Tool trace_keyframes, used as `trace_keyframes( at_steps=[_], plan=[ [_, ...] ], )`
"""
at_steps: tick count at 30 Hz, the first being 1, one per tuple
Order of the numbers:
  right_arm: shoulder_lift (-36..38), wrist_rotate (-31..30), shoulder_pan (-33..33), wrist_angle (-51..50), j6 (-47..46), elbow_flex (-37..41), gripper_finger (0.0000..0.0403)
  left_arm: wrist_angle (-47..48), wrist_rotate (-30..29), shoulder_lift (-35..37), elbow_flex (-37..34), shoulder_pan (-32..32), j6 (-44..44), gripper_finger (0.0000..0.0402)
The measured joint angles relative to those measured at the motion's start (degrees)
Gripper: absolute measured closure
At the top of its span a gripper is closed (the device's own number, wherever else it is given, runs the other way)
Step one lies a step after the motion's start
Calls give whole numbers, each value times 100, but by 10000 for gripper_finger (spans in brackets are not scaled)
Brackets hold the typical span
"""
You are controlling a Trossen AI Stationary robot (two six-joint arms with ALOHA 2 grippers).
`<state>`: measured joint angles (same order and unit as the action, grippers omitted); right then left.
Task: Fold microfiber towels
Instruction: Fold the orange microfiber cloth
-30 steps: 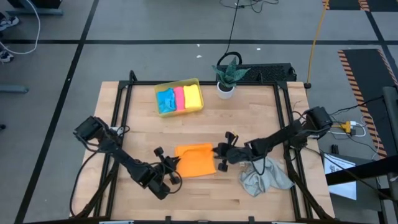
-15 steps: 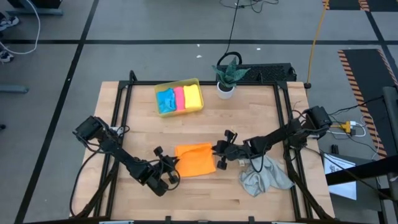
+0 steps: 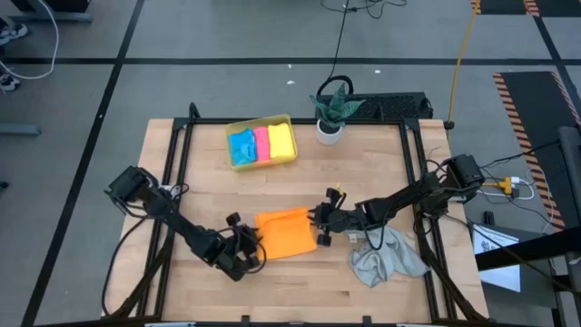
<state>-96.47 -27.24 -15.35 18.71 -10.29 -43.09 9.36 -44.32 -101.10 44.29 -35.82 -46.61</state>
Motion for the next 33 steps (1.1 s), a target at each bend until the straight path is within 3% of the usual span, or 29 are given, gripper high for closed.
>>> trace_keyframes(
  at_steps=[3,7,12,17,22,26,33],
  plan=[
    [176,-324,-3,-63,114,2,299,452,325,321,0,49,-207,217],
    [549,-436,-69,-233,54,2,279,908,90,850,1,70,-839,195],
    [709,413,-302,-234,6,2,283,-156,-203,1078,5,103,328,193],
    [579,1577,-548,-244,-245,33,294,-2157,512,608,9,579,1990,192],
    [428,1702,-779,2,-253,194,305,-3906,1429,-200,9,1198,3037,192],
    [226,1686,-769,456,-267,313,322,-4529,1810,-621,4,1654,3281,192],
    [-385,1694,-673,978,-260,354,385,-4093,1935,-864,0,2173,3011,192]
  ],
)
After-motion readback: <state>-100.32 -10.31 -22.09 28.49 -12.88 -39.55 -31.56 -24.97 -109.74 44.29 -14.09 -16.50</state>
